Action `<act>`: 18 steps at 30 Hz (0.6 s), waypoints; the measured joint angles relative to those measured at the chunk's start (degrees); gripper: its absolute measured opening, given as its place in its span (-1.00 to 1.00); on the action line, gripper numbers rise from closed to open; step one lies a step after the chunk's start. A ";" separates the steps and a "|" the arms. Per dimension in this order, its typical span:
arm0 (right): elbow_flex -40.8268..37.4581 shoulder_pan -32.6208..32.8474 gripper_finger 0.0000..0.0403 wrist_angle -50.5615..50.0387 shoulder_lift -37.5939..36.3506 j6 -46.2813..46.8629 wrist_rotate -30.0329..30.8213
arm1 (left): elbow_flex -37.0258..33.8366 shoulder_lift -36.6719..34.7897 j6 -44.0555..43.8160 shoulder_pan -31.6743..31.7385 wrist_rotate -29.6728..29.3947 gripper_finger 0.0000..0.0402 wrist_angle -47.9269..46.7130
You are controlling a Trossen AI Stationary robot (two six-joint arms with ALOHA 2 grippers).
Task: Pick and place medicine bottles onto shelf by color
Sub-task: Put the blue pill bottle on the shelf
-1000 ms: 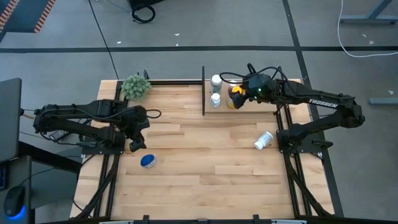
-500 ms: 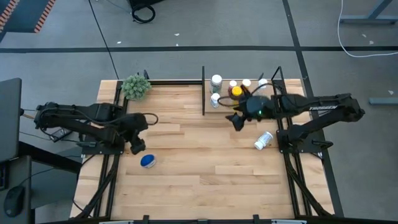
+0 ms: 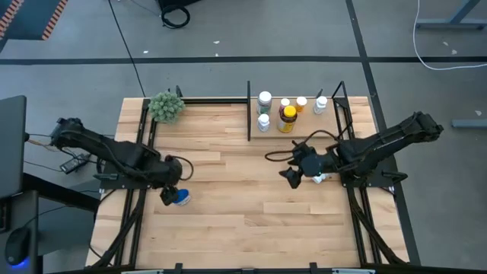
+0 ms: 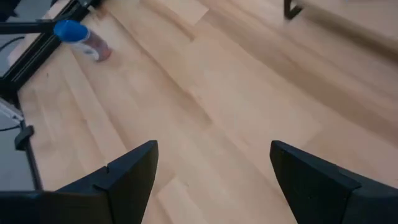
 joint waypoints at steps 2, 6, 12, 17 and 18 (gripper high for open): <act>-0.91 0.93 0.57 0.99 0.00 1.18 0.02 | 0.00 2.97 1.10 -0.71 -2.52 0.82 -0.07; -1.23 2.47 0.57 1.31 0.00 2.23 0.02 | 0.00 9.65 4.23 -1.20 -4.89 0.88 0.05; -1.23 4.92 0.57 1.51 0.00 2.54 0.02 | 0.00 17.82 9.39 -1.16 -1.30 0.88 2.03; -1.23 6.65 0.57 1.51 0.00 4.06 0.04 | 0.00 21.58 11.23 -1.10 -0.09 0.87 5.89; -1.23 6.96 0.57 1.51 0.00 4.13 0.04 | 0.00 22.15 11.58 -0.90 -0.09 0.86 6.49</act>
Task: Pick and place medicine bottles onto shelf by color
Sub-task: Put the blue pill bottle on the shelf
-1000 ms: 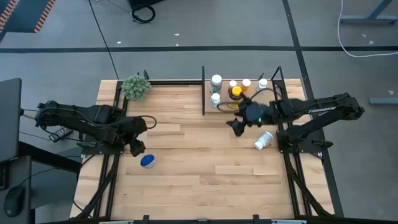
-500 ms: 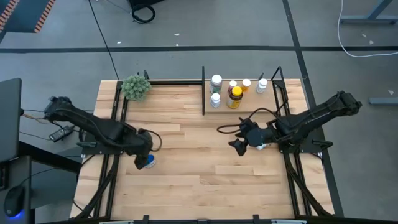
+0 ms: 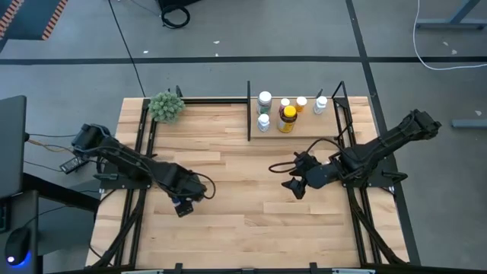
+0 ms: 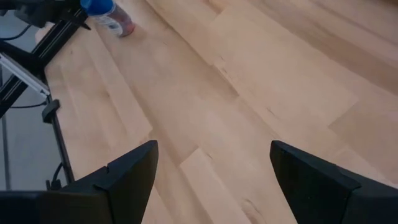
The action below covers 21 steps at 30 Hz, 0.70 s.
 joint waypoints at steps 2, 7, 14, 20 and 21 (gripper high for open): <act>0.00 0.42 0.57 0.00 0.00 0.48 -0.02 | 0.00 1.24 0.94 0.56 0.20 0.83 0.89; 0.00 1.25 0.57 0.00 0.00 1.80 -0.35 | 0.00 4.44 2.90 2.14 2.13 0.61 1.05; 0.00 3.34 0.57 0.00 0.00 5.53 -0.55 | 0.02 5.49 6.49 3.80 6.89 -0.08 2.84; 0.00 6.01 0.57 -0.02 0.00 6.96 -0.85 | 0.02 5.17 9.05 7.55 6.85 -0.09 3.88; 0.00 6.43 0.57 -0.01 0.00 6.98 -1.35 | 0.03 5.17 9.13 8.45 6.93 -0.09 4.16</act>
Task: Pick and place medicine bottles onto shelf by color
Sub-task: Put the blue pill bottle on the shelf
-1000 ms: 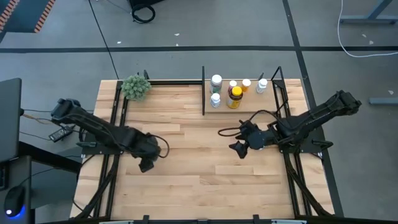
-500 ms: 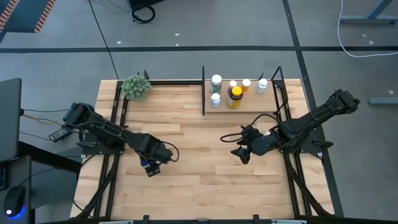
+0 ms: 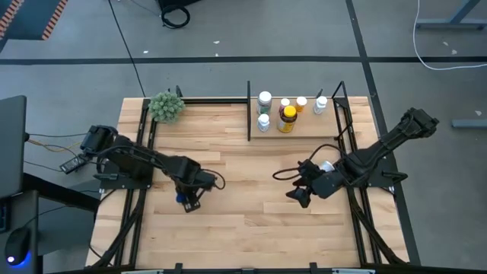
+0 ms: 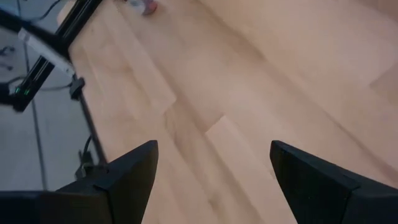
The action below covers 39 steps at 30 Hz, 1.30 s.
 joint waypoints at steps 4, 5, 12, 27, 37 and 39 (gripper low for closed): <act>0.00 1.79 0.57 -0.03 0.00 1.26 -2.41 | 1.13 0.00 3.19 3.25 0.87 -0.09 -0.19; 0.00 2.35 0.57 -0.02 0.00 2.07 -2.43 | 1.77 0.00 3.92 4.07 0.85 -0.09 -0.09; 0.00 5.57 0.57 -0.04 0.00 6.55 -2.27 | 8.39 0.00 7.54 9.91 -1.70 -0.03 -0.44; 0.02 10.44 0.57 -0.08 -0.02 15.95 -0.14 | 34.81 15.09 22.02 14.50 -5.16 -0.04 -8.17; 0.07 20.06 0.57 -3.35 -0.02 27.84 6.58 | 56.41 29.97 30.92 15.38 -5.81 0.01 -12.41; 0.07 21.85 0.57 -4.19 -0.02 30.21 7.88 | 58.95 32.26 31.78 15.54 -5.79 0.00 -12.42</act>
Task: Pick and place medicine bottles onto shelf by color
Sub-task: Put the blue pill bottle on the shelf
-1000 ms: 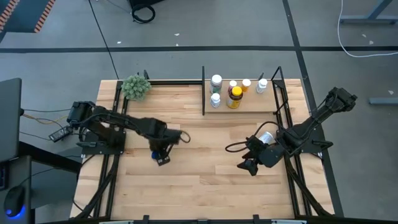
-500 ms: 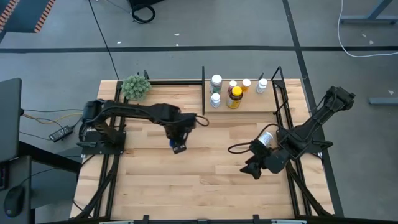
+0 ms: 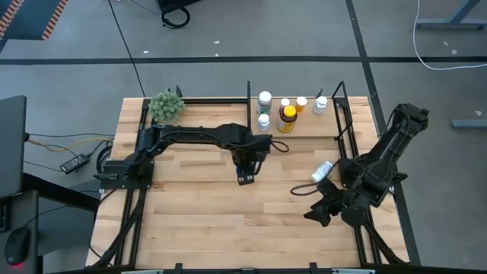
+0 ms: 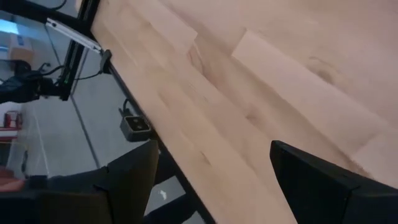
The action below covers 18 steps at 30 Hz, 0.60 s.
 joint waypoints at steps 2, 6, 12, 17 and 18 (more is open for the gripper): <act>0.00 1.33 0.57 -0.01 0.00 1.56 0.98 | 1.92 1.94 1.09 0.26 0.02 -0.02 0.12; 0.00 2.57 0.57 0.07 0.00 4.03 2.30 | 3.68 4.87 3.12 0.82 -0.03 -0.03 0.13; 0.00 2.67 0.57 0.09 0.00 4.70 3.51 | 3.69 6.49 4.08 0.96 -0.26 0.00 0.32; 0.00 2.63 0.57 0.09 0.00 4.72 6.41 | 3.69 6.71 4.26 0.94 -0.83 -0.01 2.33; 0.00 2.63 0.57 0.07 0.00 4.73 6.88 | 3.69 6.73 4.93 1.03 -0.90 0.00 2.46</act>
